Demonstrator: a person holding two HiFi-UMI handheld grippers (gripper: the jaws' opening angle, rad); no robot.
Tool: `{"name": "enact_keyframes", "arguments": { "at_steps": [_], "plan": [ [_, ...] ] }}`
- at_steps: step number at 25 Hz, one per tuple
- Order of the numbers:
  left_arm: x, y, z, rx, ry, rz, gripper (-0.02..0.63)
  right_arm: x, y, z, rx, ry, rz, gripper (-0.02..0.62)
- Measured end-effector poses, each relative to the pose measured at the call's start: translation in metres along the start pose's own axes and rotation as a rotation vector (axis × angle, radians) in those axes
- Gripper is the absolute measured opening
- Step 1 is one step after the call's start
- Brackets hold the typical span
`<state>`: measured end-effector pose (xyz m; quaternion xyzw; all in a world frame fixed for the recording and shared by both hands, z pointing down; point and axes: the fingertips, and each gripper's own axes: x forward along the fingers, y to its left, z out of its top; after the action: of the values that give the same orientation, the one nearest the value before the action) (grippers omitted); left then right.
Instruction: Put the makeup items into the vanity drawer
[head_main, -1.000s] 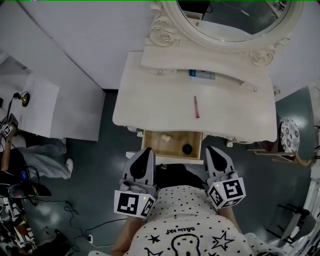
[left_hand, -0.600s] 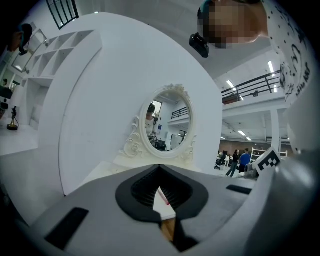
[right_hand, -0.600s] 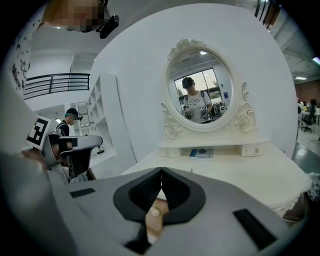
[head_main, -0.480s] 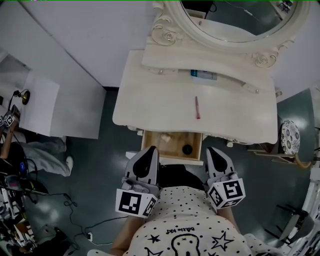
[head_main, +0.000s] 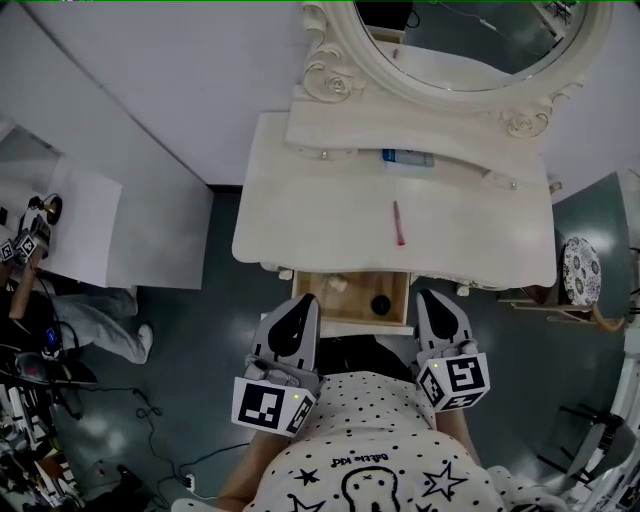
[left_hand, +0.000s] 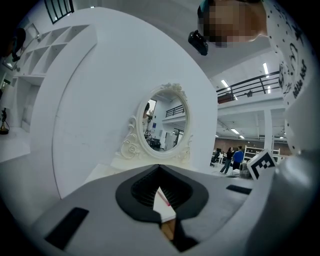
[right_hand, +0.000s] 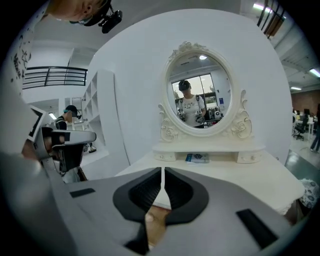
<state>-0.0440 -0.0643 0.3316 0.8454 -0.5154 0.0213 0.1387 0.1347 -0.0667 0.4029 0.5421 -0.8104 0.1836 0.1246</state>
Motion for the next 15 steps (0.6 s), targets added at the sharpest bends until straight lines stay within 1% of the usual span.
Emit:
{"name": "enact_keyframes", "arguments": {
  "at_steps": [3, 5, 8, 10, 15],
  "plan": [
    [-0.002, 0.004, -0.002, -0.008, 0.005, 0.003, -0.005, 0.017, -0.01, -0.003, -0.048, 0.022, -0.022, 0.015],
    [-0.003, 0.007, -0.003, -0.011, 0.012, 0.007, -0.005, 0.035, -0.02, -0.004, -0.077, 0.04, -0.029, 0.063],
    [-0.004, 0.013, -0.004, -0.016, 0.016, 0.02, -0.005, 0.066, -0.038, -0.002, -0.12, 0.066, -0.043, 0.081],
    [-0.003, 0.018, -0.007, -0.025, 0.021, 0.03, -0.005, 0.092, -0.05, -0.006, -0.141, 0.11, -0.048, 0.088],
    [0.0, 0.023, -0.016, -0.046, 0.048, 0.046, -0.005, 0.154, -0.074, -0.037, -0.116, 0.23, -0.047, 0.104]
  ]
}}
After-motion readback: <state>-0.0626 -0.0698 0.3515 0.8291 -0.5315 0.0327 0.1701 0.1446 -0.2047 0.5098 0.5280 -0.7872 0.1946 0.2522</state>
